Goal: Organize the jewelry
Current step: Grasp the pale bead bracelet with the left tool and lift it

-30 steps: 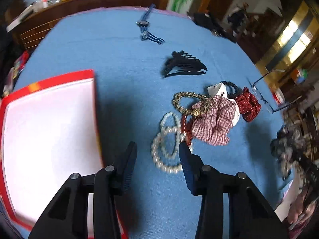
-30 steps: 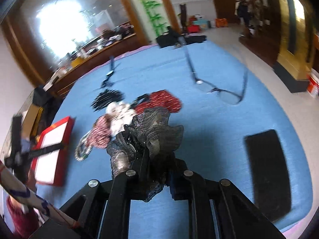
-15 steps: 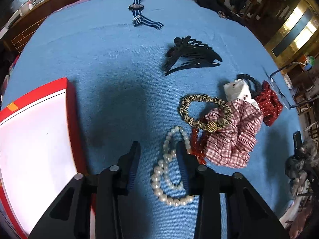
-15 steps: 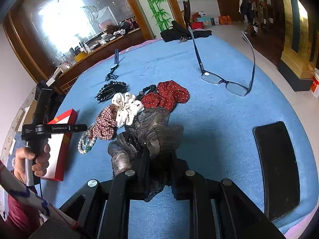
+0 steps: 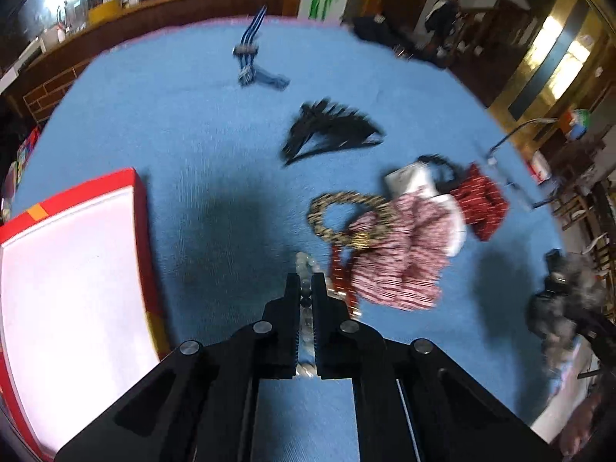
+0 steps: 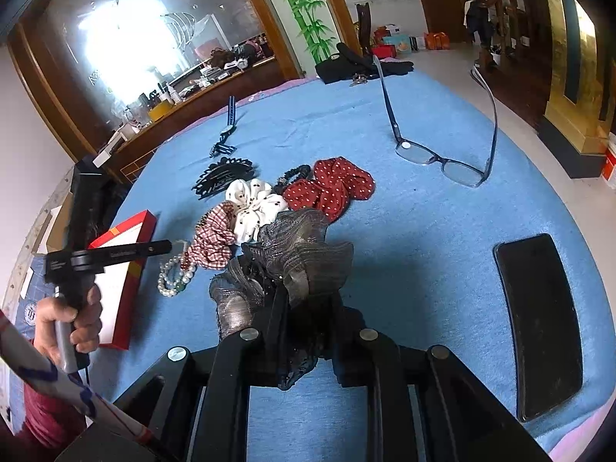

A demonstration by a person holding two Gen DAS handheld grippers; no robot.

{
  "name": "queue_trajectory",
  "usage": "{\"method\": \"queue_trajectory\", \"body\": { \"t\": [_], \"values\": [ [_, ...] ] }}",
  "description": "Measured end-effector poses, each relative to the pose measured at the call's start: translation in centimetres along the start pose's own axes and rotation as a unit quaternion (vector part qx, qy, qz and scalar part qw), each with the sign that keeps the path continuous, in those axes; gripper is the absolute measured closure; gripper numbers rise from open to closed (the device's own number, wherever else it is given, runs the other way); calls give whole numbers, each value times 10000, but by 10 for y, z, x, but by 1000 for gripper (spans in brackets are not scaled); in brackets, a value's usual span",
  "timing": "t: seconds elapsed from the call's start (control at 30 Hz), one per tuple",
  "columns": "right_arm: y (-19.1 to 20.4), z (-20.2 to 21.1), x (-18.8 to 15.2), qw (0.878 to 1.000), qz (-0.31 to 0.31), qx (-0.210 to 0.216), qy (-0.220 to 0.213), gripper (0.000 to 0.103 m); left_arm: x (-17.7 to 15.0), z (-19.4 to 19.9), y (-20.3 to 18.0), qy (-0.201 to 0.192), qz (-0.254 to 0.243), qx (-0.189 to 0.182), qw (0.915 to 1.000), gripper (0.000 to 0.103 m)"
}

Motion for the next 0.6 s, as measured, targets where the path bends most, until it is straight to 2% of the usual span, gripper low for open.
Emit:
{"method": "queue_trajectory", "body": {
  "t": [0.27, 0.6],
  "values": [
    [18, -2, 3, 9999, 135, 101, -12, 83, -4, 60, -21, -558, -182, -211, 9981, 98],
    [41, -5, 7, 9993, 357, 142, 20, 83, -15, 85, -13, -740, -134, -266, 9968, 98]
  ]
}}
Point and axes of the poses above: each gripper's, at about its wrist camera, not at the fingertips, and z roughly against the way its jaws point, y to its left, x to its top, the point moved 10 cm from there along -z, roughly the way its jaws point, and after that the axes turned 8 degrees about x, right-handed, at the moved point
